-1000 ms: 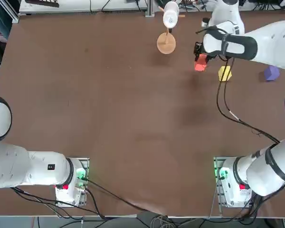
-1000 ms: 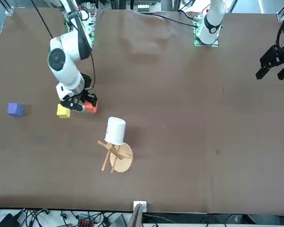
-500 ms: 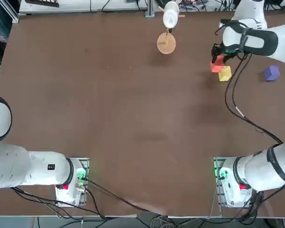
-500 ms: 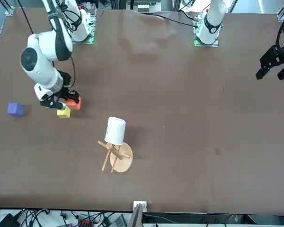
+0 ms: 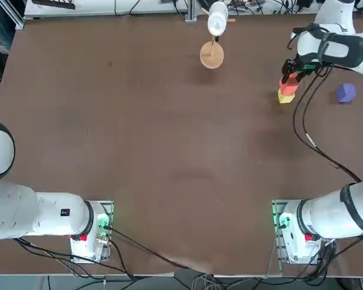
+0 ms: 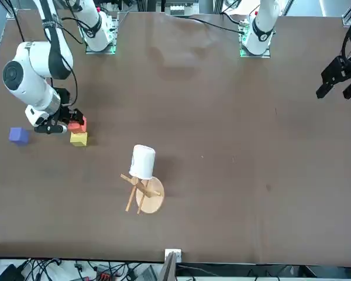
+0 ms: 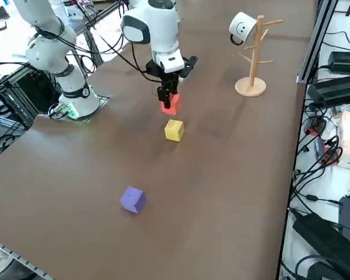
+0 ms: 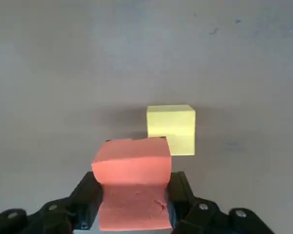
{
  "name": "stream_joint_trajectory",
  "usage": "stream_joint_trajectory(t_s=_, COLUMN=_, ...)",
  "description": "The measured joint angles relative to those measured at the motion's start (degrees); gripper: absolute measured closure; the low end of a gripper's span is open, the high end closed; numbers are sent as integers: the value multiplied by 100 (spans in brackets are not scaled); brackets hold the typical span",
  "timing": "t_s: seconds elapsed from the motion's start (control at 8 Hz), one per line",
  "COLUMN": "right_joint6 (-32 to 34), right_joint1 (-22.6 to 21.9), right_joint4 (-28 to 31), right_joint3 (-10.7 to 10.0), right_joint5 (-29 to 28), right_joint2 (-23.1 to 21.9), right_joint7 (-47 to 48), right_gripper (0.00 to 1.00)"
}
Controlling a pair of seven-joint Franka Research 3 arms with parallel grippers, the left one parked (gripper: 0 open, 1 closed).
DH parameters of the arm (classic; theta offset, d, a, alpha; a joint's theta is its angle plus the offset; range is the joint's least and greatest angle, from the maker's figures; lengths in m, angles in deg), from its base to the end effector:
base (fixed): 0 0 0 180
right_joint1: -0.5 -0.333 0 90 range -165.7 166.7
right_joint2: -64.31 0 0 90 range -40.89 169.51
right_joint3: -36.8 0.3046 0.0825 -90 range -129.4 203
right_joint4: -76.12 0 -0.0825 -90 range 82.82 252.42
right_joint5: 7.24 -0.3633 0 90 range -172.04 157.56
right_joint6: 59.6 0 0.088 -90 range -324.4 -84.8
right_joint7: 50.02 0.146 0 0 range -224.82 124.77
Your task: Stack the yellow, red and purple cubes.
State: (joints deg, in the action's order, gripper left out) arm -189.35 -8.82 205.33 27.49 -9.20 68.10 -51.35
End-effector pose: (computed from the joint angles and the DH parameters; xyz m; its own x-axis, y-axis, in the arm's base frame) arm 0.5041 0.0018 0.2937 0.9985 0.0013 -0.0555 0.0004 -0.9999 -0.0156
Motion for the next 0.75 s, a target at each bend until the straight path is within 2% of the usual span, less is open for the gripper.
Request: stream_joint_trajectory(t_s=0.75, right_joint6=-120, right_joint1=322, right_joint4=13, right_joint3=1, right_joint5=-1, right_joint2=202, right_joint7=-85, right_gripper=29)
